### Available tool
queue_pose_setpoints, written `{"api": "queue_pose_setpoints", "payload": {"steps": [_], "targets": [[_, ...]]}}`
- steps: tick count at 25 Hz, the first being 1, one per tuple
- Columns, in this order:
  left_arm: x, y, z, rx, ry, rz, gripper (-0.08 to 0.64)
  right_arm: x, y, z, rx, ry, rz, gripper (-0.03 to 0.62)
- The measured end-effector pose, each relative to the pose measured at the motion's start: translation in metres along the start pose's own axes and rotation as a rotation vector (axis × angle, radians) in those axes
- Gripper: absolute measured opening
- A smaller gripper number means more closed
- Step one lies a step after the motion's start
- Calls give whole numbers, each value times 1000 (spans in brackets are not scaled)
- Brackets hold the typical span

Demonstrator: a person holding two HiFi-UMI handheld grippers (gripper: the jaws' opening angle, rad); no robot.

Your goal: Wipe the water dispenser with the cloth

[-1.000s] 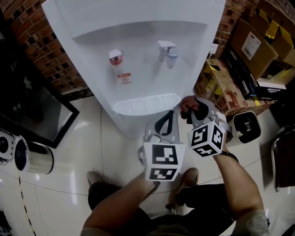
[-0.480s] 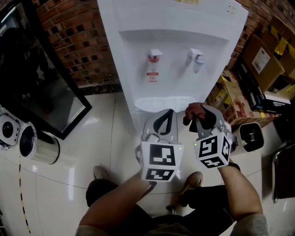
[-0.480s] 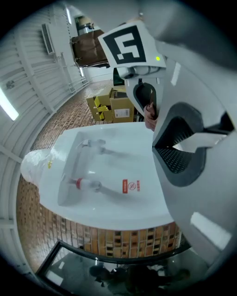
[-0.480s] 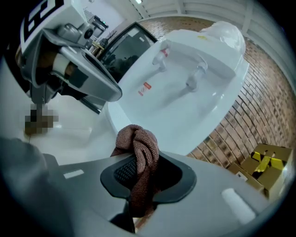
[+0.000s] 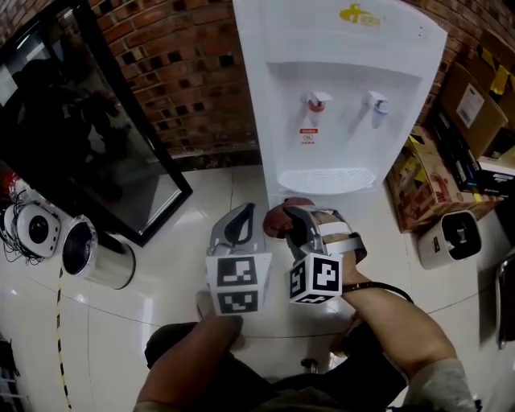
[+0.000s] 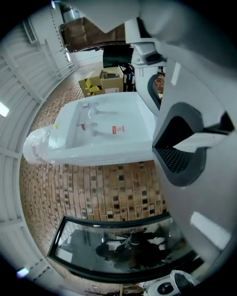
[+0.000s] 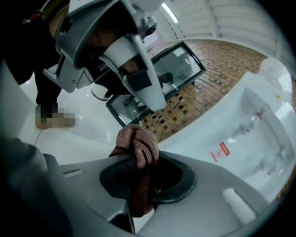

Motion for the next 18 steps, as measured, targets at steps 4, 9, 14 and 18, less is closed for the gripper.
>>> {"api": "queue_pose_setpoints", "payload": {"steps": [4, 9, 14, 18], "targets": [[-27, -14, -17, -29, -15, 20, 0, -32, 24, 24, 14, -71, 6, 95], [-53, -12, -30, -72, -29, 35, 0, -48, 57, 26, -52, -94, -19, 95], [-56, -11, -25, -65, -41, 3, 0, -50, 73, 17, -119, -144, -75, 94], [-51, -6, -19, -57, -43, -23, 0, -45, 73, 5, -148, -152, -98, 94]]}}
Point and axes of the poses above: the fingertips, and each gripper's own axes: y forward along the fingers, x to its right, z out of its top, the point moved 8 cm from there along -y, backward along the fingers, and after that the axes turned 15 degrees about -z, right-handed, at the moved point
